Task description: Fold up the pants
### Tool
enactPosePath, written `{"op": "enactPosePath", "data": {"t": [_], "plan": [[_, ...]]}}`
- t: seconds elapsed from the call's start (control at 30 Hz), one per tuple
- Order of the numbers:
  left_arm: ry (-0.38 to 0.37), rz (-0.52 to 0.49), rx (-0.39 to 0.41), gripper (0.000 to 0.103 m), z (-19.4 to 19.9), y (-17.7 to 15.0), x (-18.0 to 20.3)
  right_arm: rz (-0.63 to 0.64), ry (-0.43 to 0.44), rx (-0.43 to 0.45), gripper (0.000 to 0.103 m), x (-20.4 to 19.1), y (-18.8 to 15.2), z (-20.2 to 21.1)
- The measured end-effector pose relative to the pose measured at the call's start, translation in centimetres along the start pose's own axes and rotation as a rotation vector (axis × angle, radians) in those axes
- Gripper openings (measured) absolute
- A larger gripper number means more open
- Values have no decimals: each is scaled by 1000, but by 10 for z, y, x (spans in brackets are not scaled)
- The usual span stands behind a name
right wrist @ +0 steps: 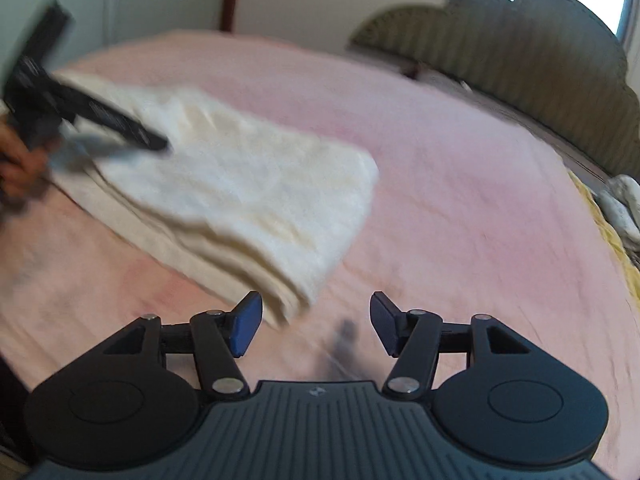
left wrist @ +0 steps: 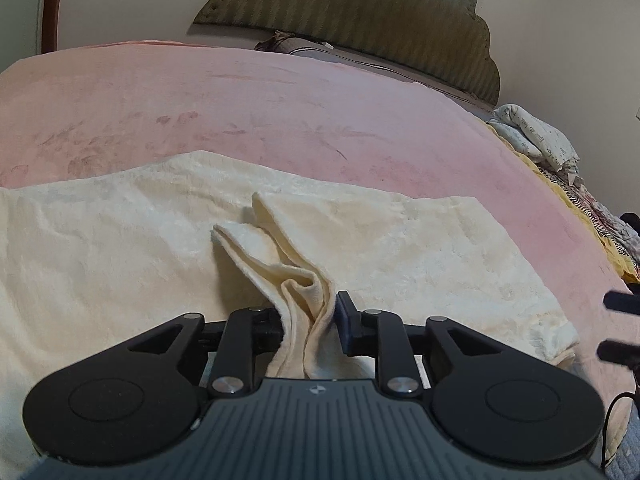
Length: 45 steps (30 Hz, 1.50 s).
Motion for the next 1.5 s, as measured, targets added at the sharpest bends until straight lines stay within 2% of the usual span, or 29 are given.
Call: {"op": "enactPosePath", "data": {"t": [0.07, 0.13, 0.2, 0.27, 0.3, 0.37, 0.43, 0.53, 0.6, 0.67, 0.77, 0.83, 0.9, 0.97, 1.1, 1.17, 1.23, 1.33, 1.37, 1.4, 1.47, 1.5], "plan": [[9, -6, 1, 32, 0, -1, 2, -86, 73, 117, 59, -2, 31, 13], [22, -26, -4, 34, 2, -1, 5, -157, 142, 177, 59, -7, 50, 7], [34, -33, 2, 42, 7, 0, 2, -172, 165, 136, 59, -15, 51, -17], [50, -2, 29, 52, 15, 6, -10, -143, 167, 28, 59, -26, 31, -45], [60, 24, 47, 54, 19, 10, -18, -119, 159, -35, 59, -31, 16, -56], [83, 74, 65, 54, 22, 19, -34, -122, 152, -25, 59, -32, 10, -53], [100, 126, 80, 54, 23, 26, -47, -136, 143, -17, 59, -30, 21, -47], [176, 73, 65, 54, 12, 33, -58, -113, 145, 65, 59, -41, 50, -37], [213, 53, 52, 53, 8, 32, -60, -96, 189, 133, 59, -63, 72, -33], [210, 57, 74, 53, 16, 33, -58, -6, 235, 179, 58, -100, 84, -30], [192, 88, 96, 54, 32, 33, -59, 212, 180, 251, 58, -150, 85, -26], [183, 124, 109, 55, 41, 32, -64, 289, 186, 255, 51, -168, 81, -26], [154, 181, 116, 55, 51, 32, -67, 295, 241, 243, 48, -177, 77, -26], [68, 265, 125, 59, 60, 32, -65, 314, 236, 242, 48, -179, 76, -27], [-98, 382, 141, 65, 73, 36, -55, 360, 165, 223, 48, -178, 74, -40], [-152, 420, 145, 66, 78, 38, -50, 378, 146, 213, 48, -178, 71, -44], [-203, 449, 140, 70, 80, 38, -44, 429, 98, 224, 48, -181, 68, -47], [-281, 485, 90, 74, 75, 32, -33, 541, -3, 277, 48, -192, 64, -48], [-297, 491, 67, 74, 71, 29, -29, 582, -28, 295, 47, -196, 62, -48], [-303, 497, 46, 74, 68, 26, -27, 603, -37, 306, 35, -199, 60, -49], [-311, 499, 17, 74, 63, 21, -22, 586, 15, 290, 18, -202, 57, -50], [-316, 499, 8, 74, 61, 18, -20, 565, 30, 281, 17, -202, 57, -51]]}}
Point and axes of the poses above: each gripper's, at about its wrist camera, not at the fingertips, and z roughly against the way its jaws point, x to its right, y to its top, the point moved 10 cm from there along -z, roughly the way its jaws point, and after that the axes turned 6 degrees about -y, right-handed, at the moved point
